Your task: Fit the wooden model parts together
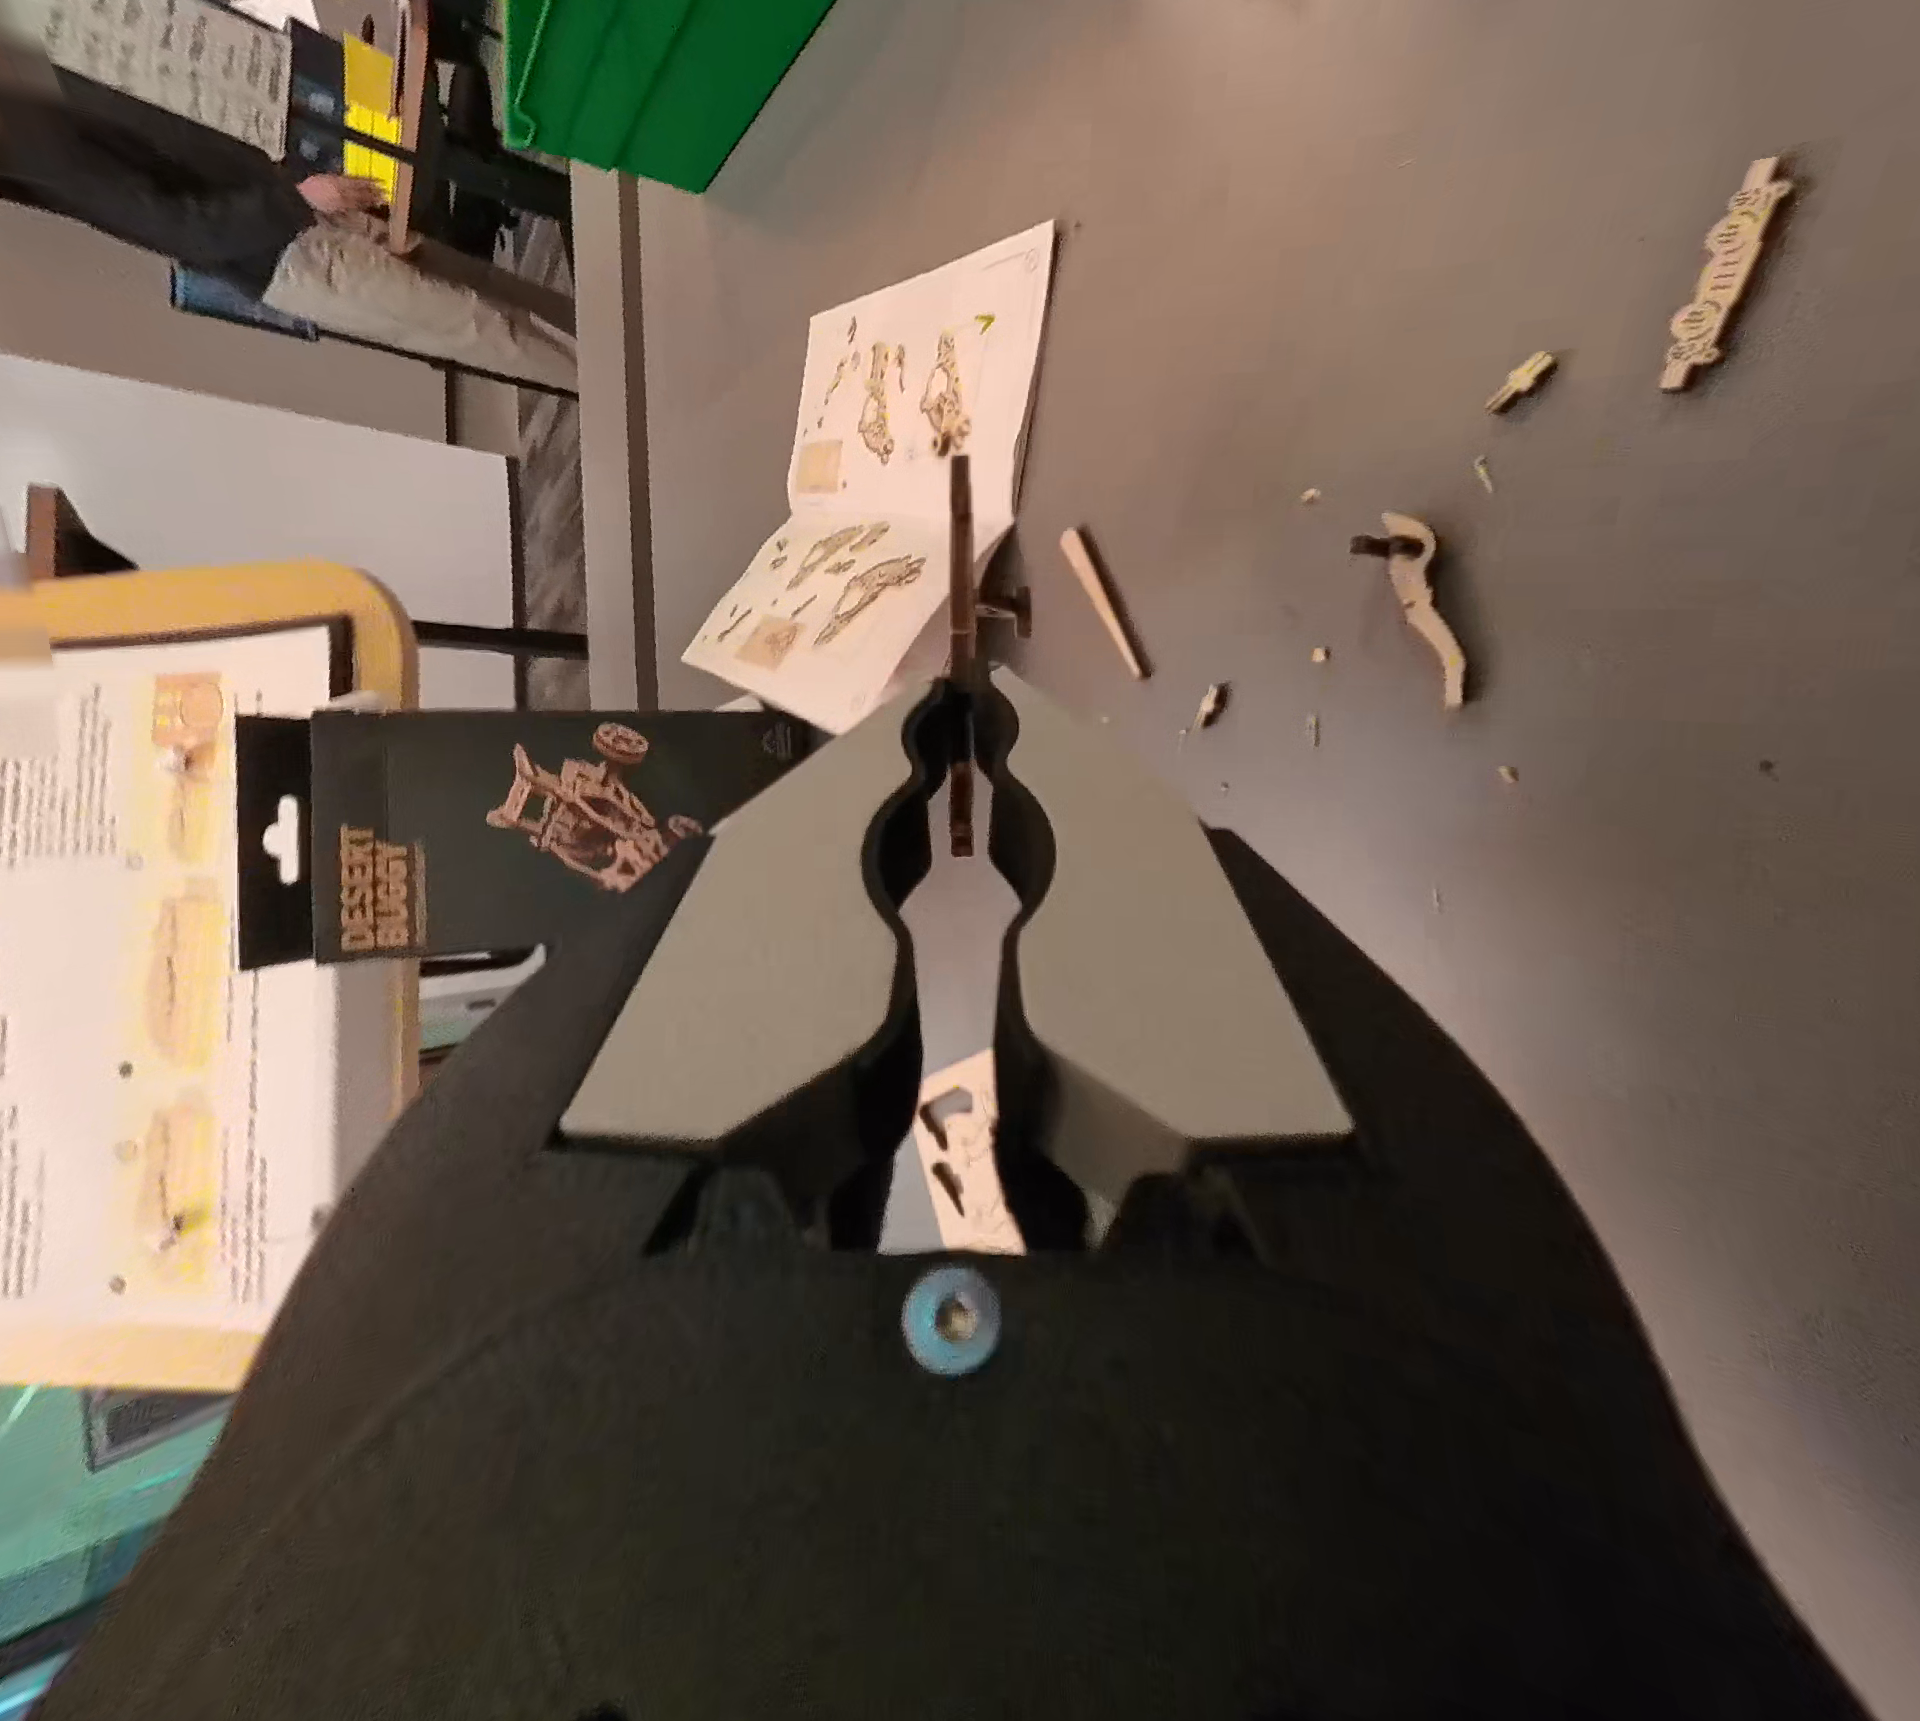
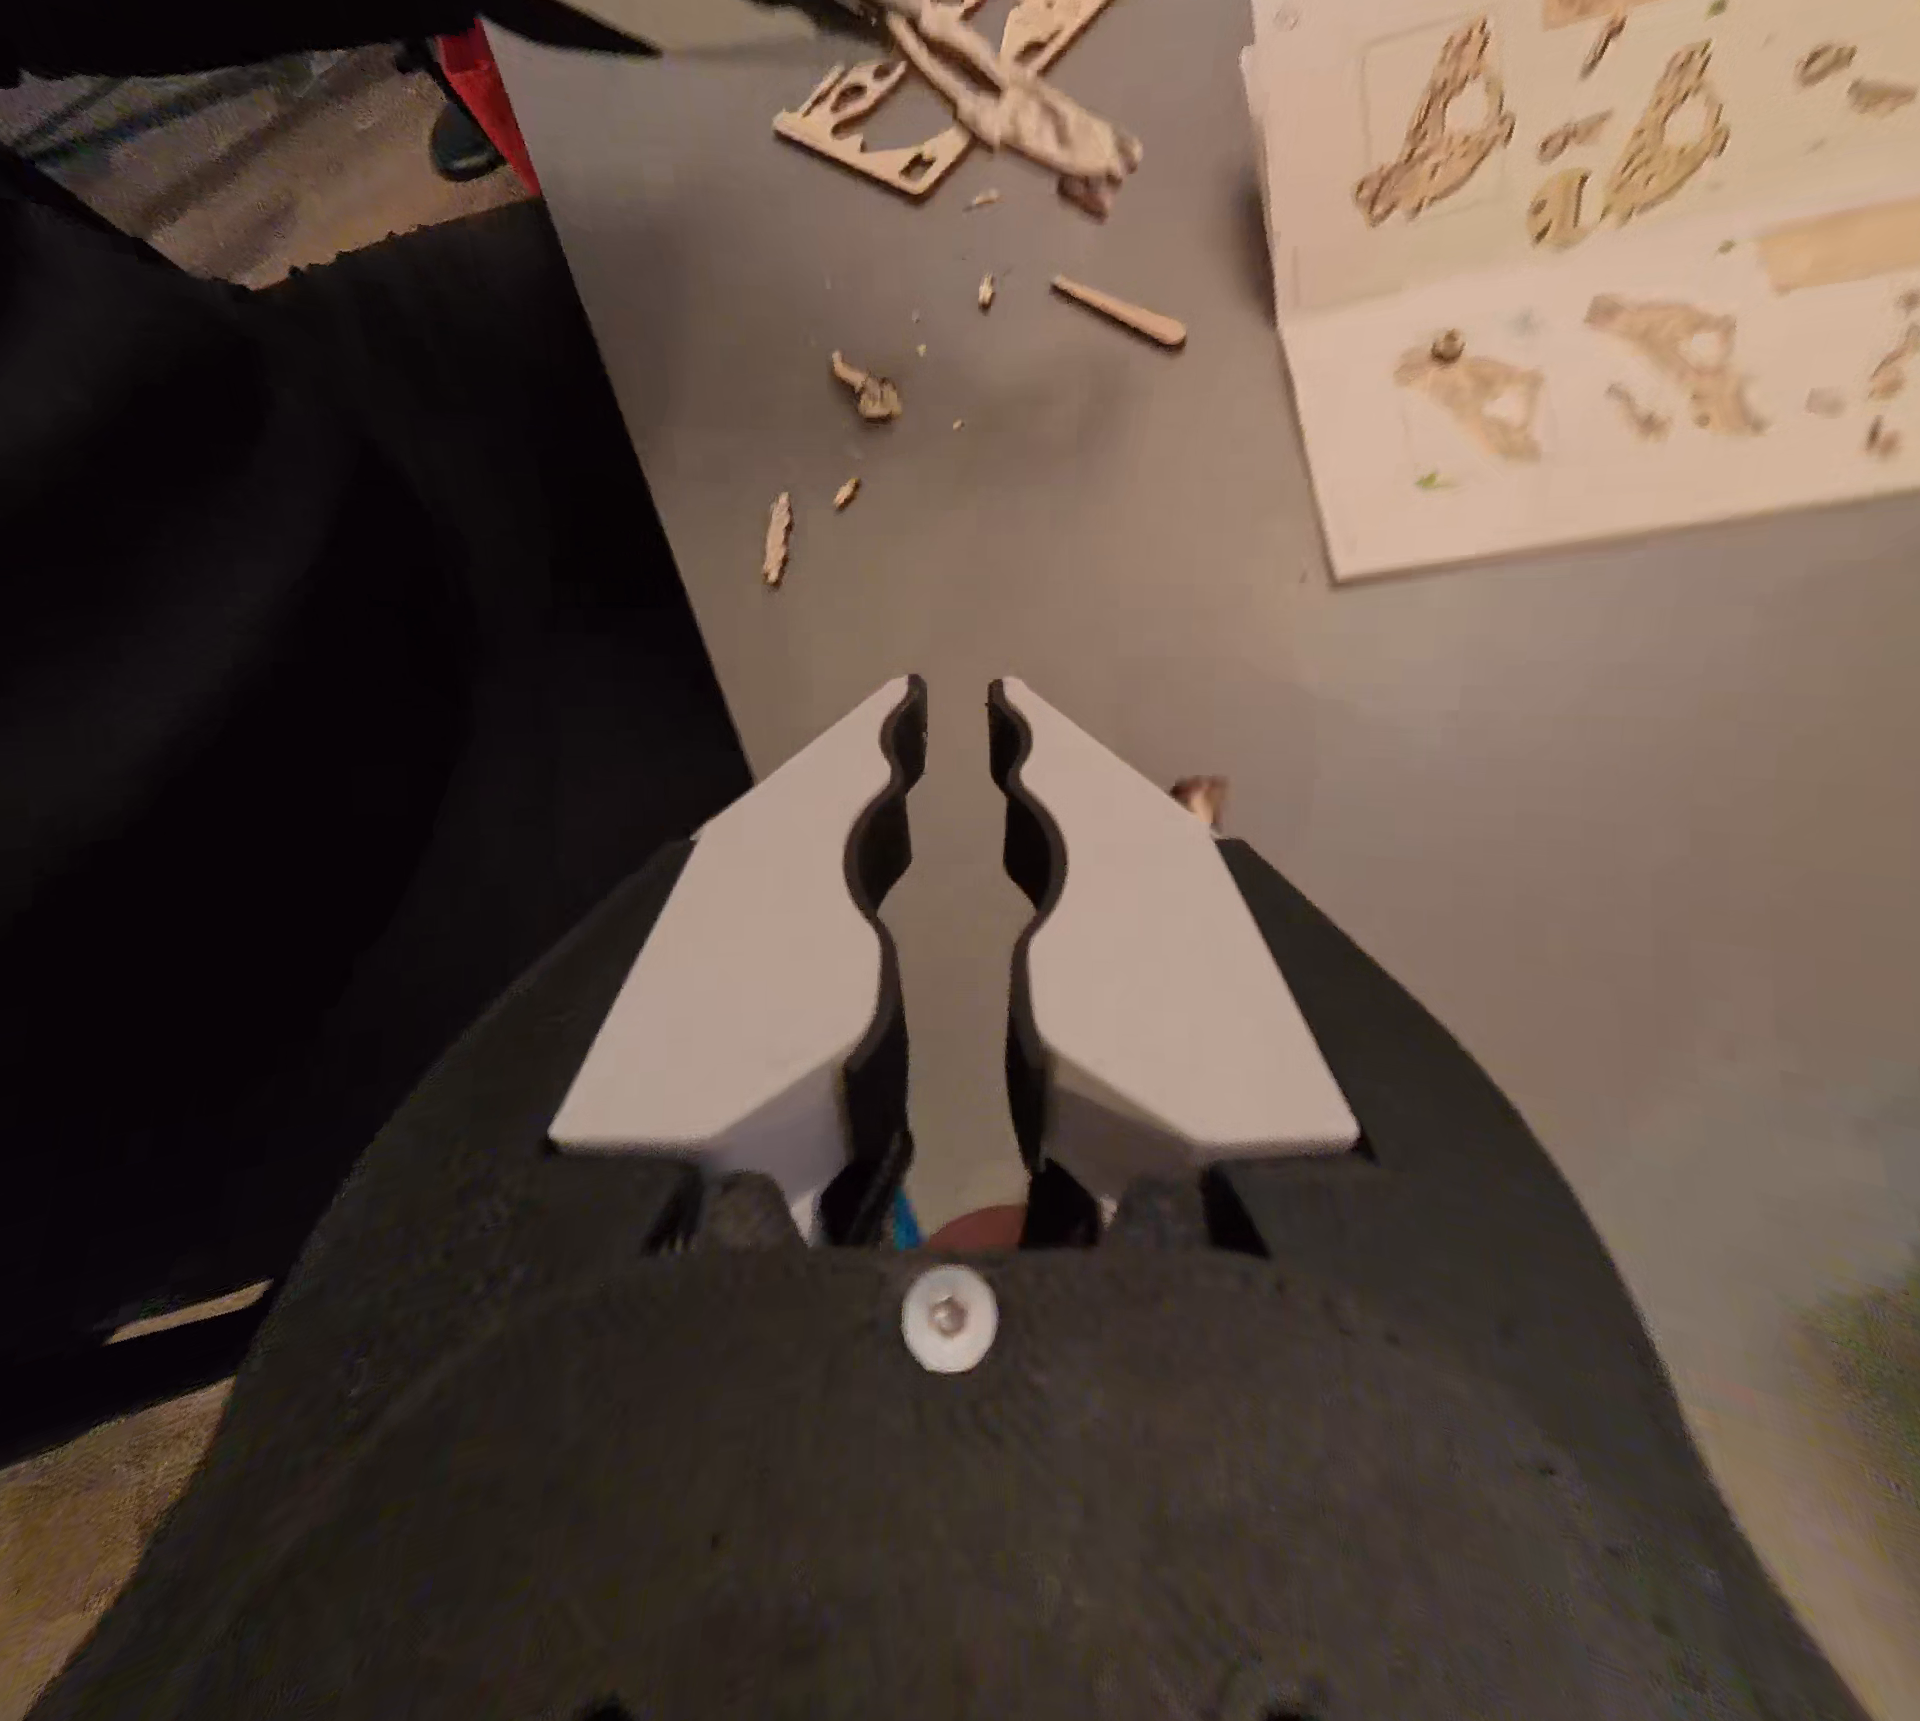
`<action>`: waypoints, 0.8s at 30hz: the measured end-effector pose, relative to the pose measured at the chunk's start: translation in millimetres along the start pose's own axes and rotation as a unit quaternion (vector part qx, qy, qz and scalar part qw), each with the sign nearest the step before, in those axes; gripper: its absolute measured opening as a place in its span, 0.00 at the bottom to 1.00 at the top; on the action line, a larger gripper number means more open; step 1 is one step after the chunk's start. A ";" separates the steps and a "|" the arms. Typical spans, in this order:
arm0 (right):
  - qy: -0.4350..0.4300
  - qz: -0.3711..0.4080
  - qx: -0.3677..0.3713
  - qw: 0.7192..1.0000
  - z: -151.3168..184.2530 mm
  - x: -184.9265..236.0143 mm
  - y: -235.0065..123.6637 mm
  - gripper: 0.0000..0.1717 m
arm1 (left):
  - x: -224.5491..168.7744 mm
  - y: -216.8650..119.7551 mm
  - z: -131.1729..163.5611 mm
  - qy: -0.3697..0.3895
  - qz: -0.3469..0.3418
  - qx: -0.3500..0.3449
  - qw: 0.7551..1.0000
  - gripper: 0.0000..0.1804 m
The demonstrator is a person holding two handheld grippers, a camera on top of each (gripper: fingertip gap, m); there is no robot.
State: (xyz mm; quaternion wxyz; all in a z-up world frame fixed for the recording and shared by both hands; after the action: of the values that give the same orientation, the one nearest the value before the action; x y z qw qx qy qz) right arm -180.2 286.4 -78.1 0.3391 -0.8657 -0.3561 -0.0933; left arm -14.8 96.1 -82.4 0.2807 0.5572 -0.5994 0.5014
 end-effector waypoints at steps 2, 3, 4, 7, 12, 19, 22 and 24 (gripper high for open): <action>0.019 0.008 -0.010 1.000 17.1 12.2 -5.2 0.07 | 2.0 -3.6 4.5 -0.015 -0.002 0.007 1.000 0.01; 0.030 0.010 -0.023 0.999 25.6 18.7 -8.5 0.08 | 2.4 -5.4 5.7 -0.020 -0.002 0.007 1.000 0.01; 0.046 0.009 -0.037 0.998 35.2 25.7 -11.2 0.08 | 2.8 -7.0 6.8 -0.025 -0.002 0.010 1.000 0.01; 0.082 0.012 -0.072 0.994 68.6 50.7 -17.4 0.09 | 4.5 -12.8 7.6 -0.034 -0.004 0.015 0.999 0.01; 0.157 0.013 -0.107 0.982 134.4 85.3 -18.6 0.10 | 4.9 -20.9 5.5 -0.065 -0.001 0.027 0.998 0.01; 0.253 0.028 -0.089 0.963 239.0 84.9 -8.6 0.13 | 4.6 -26.8 -5.7 -0.097 -0.010 0.058 0.994 0.01; 0.299 0.050 -0.096 0.948 286.8 62.5 10.4 0.15 | 9.1 -27.4 -13.0 -0.112 -0.024 0.066 0.991 0.01; 0.326 0.096 -0.086 0.937 318.8 35.8 30.1 0.16 | 11.2 -26.1 -17.0 -0.119 -0.032 0.073 0.990 0.01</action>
State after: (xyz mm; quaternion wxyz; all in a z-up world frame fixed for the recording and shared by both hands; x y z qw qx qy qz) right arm -159.2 499.1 -319.3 0.3678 -0.8438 -0.1324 -0.3677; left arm 3.8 110.5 -59.0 0.1820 0.6510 -0.5724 0.4642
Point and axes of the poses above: each gripper's, where its closed fingertips meet, y out along the fingers, z out of its underside, x = y × z across the jaws, the point moved 7 cm from there along -y, back along the fingers, and after that the axes turned 15 degrees about -z, right-handed, at the moved point
